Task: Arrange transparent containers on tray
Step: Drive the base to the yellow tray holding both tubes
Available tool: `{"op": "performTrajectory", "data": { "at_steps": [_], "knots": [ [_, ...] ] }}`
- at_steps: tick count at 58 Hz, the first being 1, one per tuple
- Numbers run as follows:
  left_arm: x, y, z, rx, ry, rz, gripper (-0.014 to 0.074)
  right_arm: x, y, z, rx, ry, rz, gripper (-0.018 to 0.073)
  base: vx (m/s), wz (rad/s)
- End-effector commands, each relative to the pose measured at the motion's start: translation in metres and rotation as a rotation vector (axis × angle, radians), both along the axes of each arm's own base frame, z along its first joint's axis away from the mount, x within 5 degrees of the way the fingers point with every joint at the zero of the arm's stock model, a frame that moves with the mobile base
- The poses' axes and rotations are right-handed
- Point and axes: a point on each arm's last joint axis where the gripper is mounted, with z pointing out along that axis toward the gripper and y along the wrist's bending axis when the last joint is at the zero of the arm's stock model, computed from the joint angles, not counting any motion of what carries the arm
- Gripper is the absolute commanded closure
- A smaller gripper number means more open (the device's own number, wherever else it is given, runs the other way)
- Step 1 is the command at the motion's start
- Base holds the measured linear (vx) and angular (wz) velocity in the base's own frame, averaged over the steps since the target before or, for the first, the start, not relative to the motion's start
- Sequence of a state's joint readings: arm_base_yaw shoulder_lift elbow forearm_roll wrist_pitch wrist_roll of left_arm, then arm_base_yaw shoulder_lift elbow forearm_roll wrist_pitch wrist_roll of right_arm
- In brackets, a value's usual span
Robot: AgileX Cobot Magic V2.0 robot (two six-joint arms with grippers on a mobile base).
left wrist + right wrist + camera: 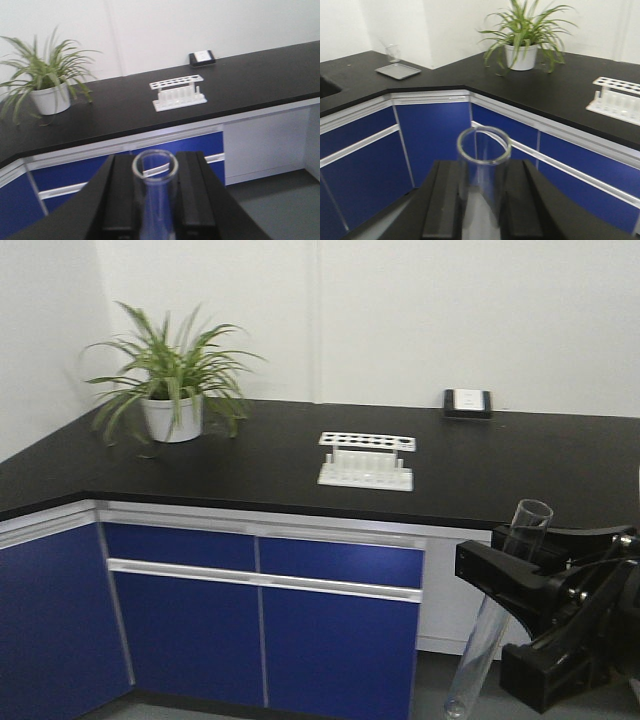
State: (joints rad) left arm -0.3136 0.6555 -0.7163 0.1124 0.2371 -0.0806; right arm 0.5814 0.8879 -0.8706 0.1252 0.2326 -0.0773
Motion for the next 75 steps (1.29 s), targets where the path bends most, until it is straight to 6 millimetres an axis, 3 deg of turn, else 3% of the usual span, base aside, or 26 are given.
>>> {"op": "performTrajectory", "data": {
  "at_steps": [1, 75],
  "knots": [
    [-0.0030, -0.0007, 0.0194, -0.038, -0.111, -0.015, 0.0496, -0.0019, -0.0030, 0.0204, 0.068, -0.107, -0.013, 0.0478, -0.09, 0.36],
    [-0.0030, -0.0007, 0.0194, -0.038, -0.111, -0.015, 0.0496, -0.0019, -0.0030, 0.0204, 0.068, -0.107, -0.013, 0.0478, -0.03, 0.59]
  ]
}}
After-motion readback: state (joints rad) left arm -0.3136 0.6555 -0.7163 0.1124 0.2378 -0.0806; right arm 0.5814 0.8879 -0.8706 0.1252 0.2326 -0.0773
